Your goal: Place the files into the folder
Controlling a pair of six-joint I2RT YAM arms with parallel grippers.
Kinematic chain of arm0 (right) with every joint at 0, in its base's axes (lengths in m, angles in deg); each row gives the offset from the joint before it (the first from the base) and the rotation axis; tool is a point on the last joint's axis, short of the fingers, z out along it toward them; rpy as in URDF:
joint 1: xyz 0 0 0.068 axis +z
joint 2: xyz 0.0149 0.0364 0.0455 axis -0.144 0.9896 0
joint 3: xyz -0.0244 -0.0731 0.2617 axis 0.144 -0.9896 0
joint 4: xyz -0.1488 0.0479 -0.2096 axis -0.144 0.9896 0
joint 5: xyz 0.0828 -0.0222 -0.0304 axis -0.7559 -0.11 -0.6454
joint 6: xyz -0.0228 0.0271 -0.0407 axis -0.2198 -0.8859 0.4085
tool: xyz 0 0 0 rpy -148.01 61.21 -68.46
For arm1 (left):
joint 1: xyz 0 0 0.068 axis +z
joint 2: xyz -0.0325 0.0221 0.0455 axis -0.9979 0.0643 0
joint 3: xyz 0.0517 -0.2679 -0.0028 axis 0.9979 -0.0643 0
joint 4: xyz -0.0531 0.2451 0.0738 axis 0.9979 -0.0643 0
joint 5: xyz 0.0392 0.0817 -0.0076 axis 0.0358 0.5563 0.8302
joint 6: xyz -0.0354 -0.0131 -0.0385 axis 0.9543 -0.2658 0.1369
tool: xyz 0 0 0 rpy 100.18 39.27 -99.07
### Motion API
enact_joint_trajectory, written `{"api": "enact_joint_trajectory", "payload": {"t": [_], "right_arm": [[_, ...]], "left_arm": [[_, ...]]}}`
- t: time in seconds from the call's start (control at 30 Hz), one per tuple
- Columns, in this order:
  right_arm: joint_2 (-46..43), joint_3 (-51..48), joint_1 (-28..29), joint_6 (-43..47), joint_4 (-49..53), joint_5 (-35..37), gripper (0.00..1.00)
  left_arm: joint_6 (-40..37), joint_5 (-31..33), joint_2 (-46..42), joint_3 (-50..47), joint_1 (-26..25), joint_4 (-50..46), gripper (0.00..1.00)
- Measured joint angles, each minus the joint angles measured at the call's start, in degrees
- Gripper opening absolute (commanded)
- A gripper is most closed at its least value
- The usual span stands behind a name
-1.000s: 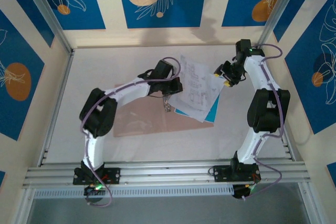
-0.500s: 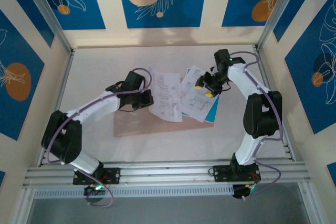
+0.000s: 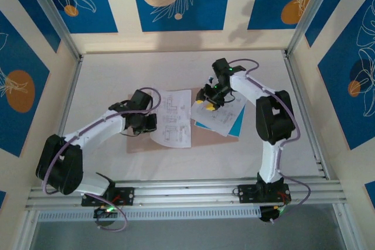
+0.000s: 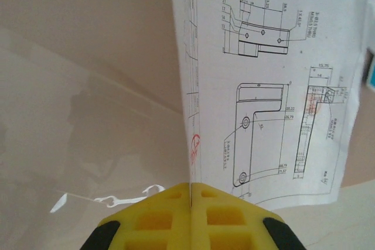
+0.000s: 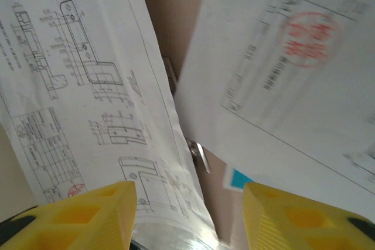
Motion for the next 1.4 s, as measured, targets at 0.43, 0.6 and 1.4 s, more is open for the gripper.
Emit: {"api": "enact_joint_trajectory", "payload": {"t": [0.43,0.6,1.4], "right_arm": [[9.7,6.8,5.0,-1.2,-1.2,-0.9,0.50],[11.5,7.7,5.0,-1.2,-1.2,-0.9,0.50],[8.9,8.2,7.0,-2.5,-1.5,-7.3,0.37]], "left_arm": [[0.0,0.9,0.0,-0.2,0.0,-0.1,0.00],[0.0,0.9,0.1,-0.2,0.0,-0.1,0.00],[1.5,0.6,0.4,-2.3,0.0,1.9,0.00]]}}
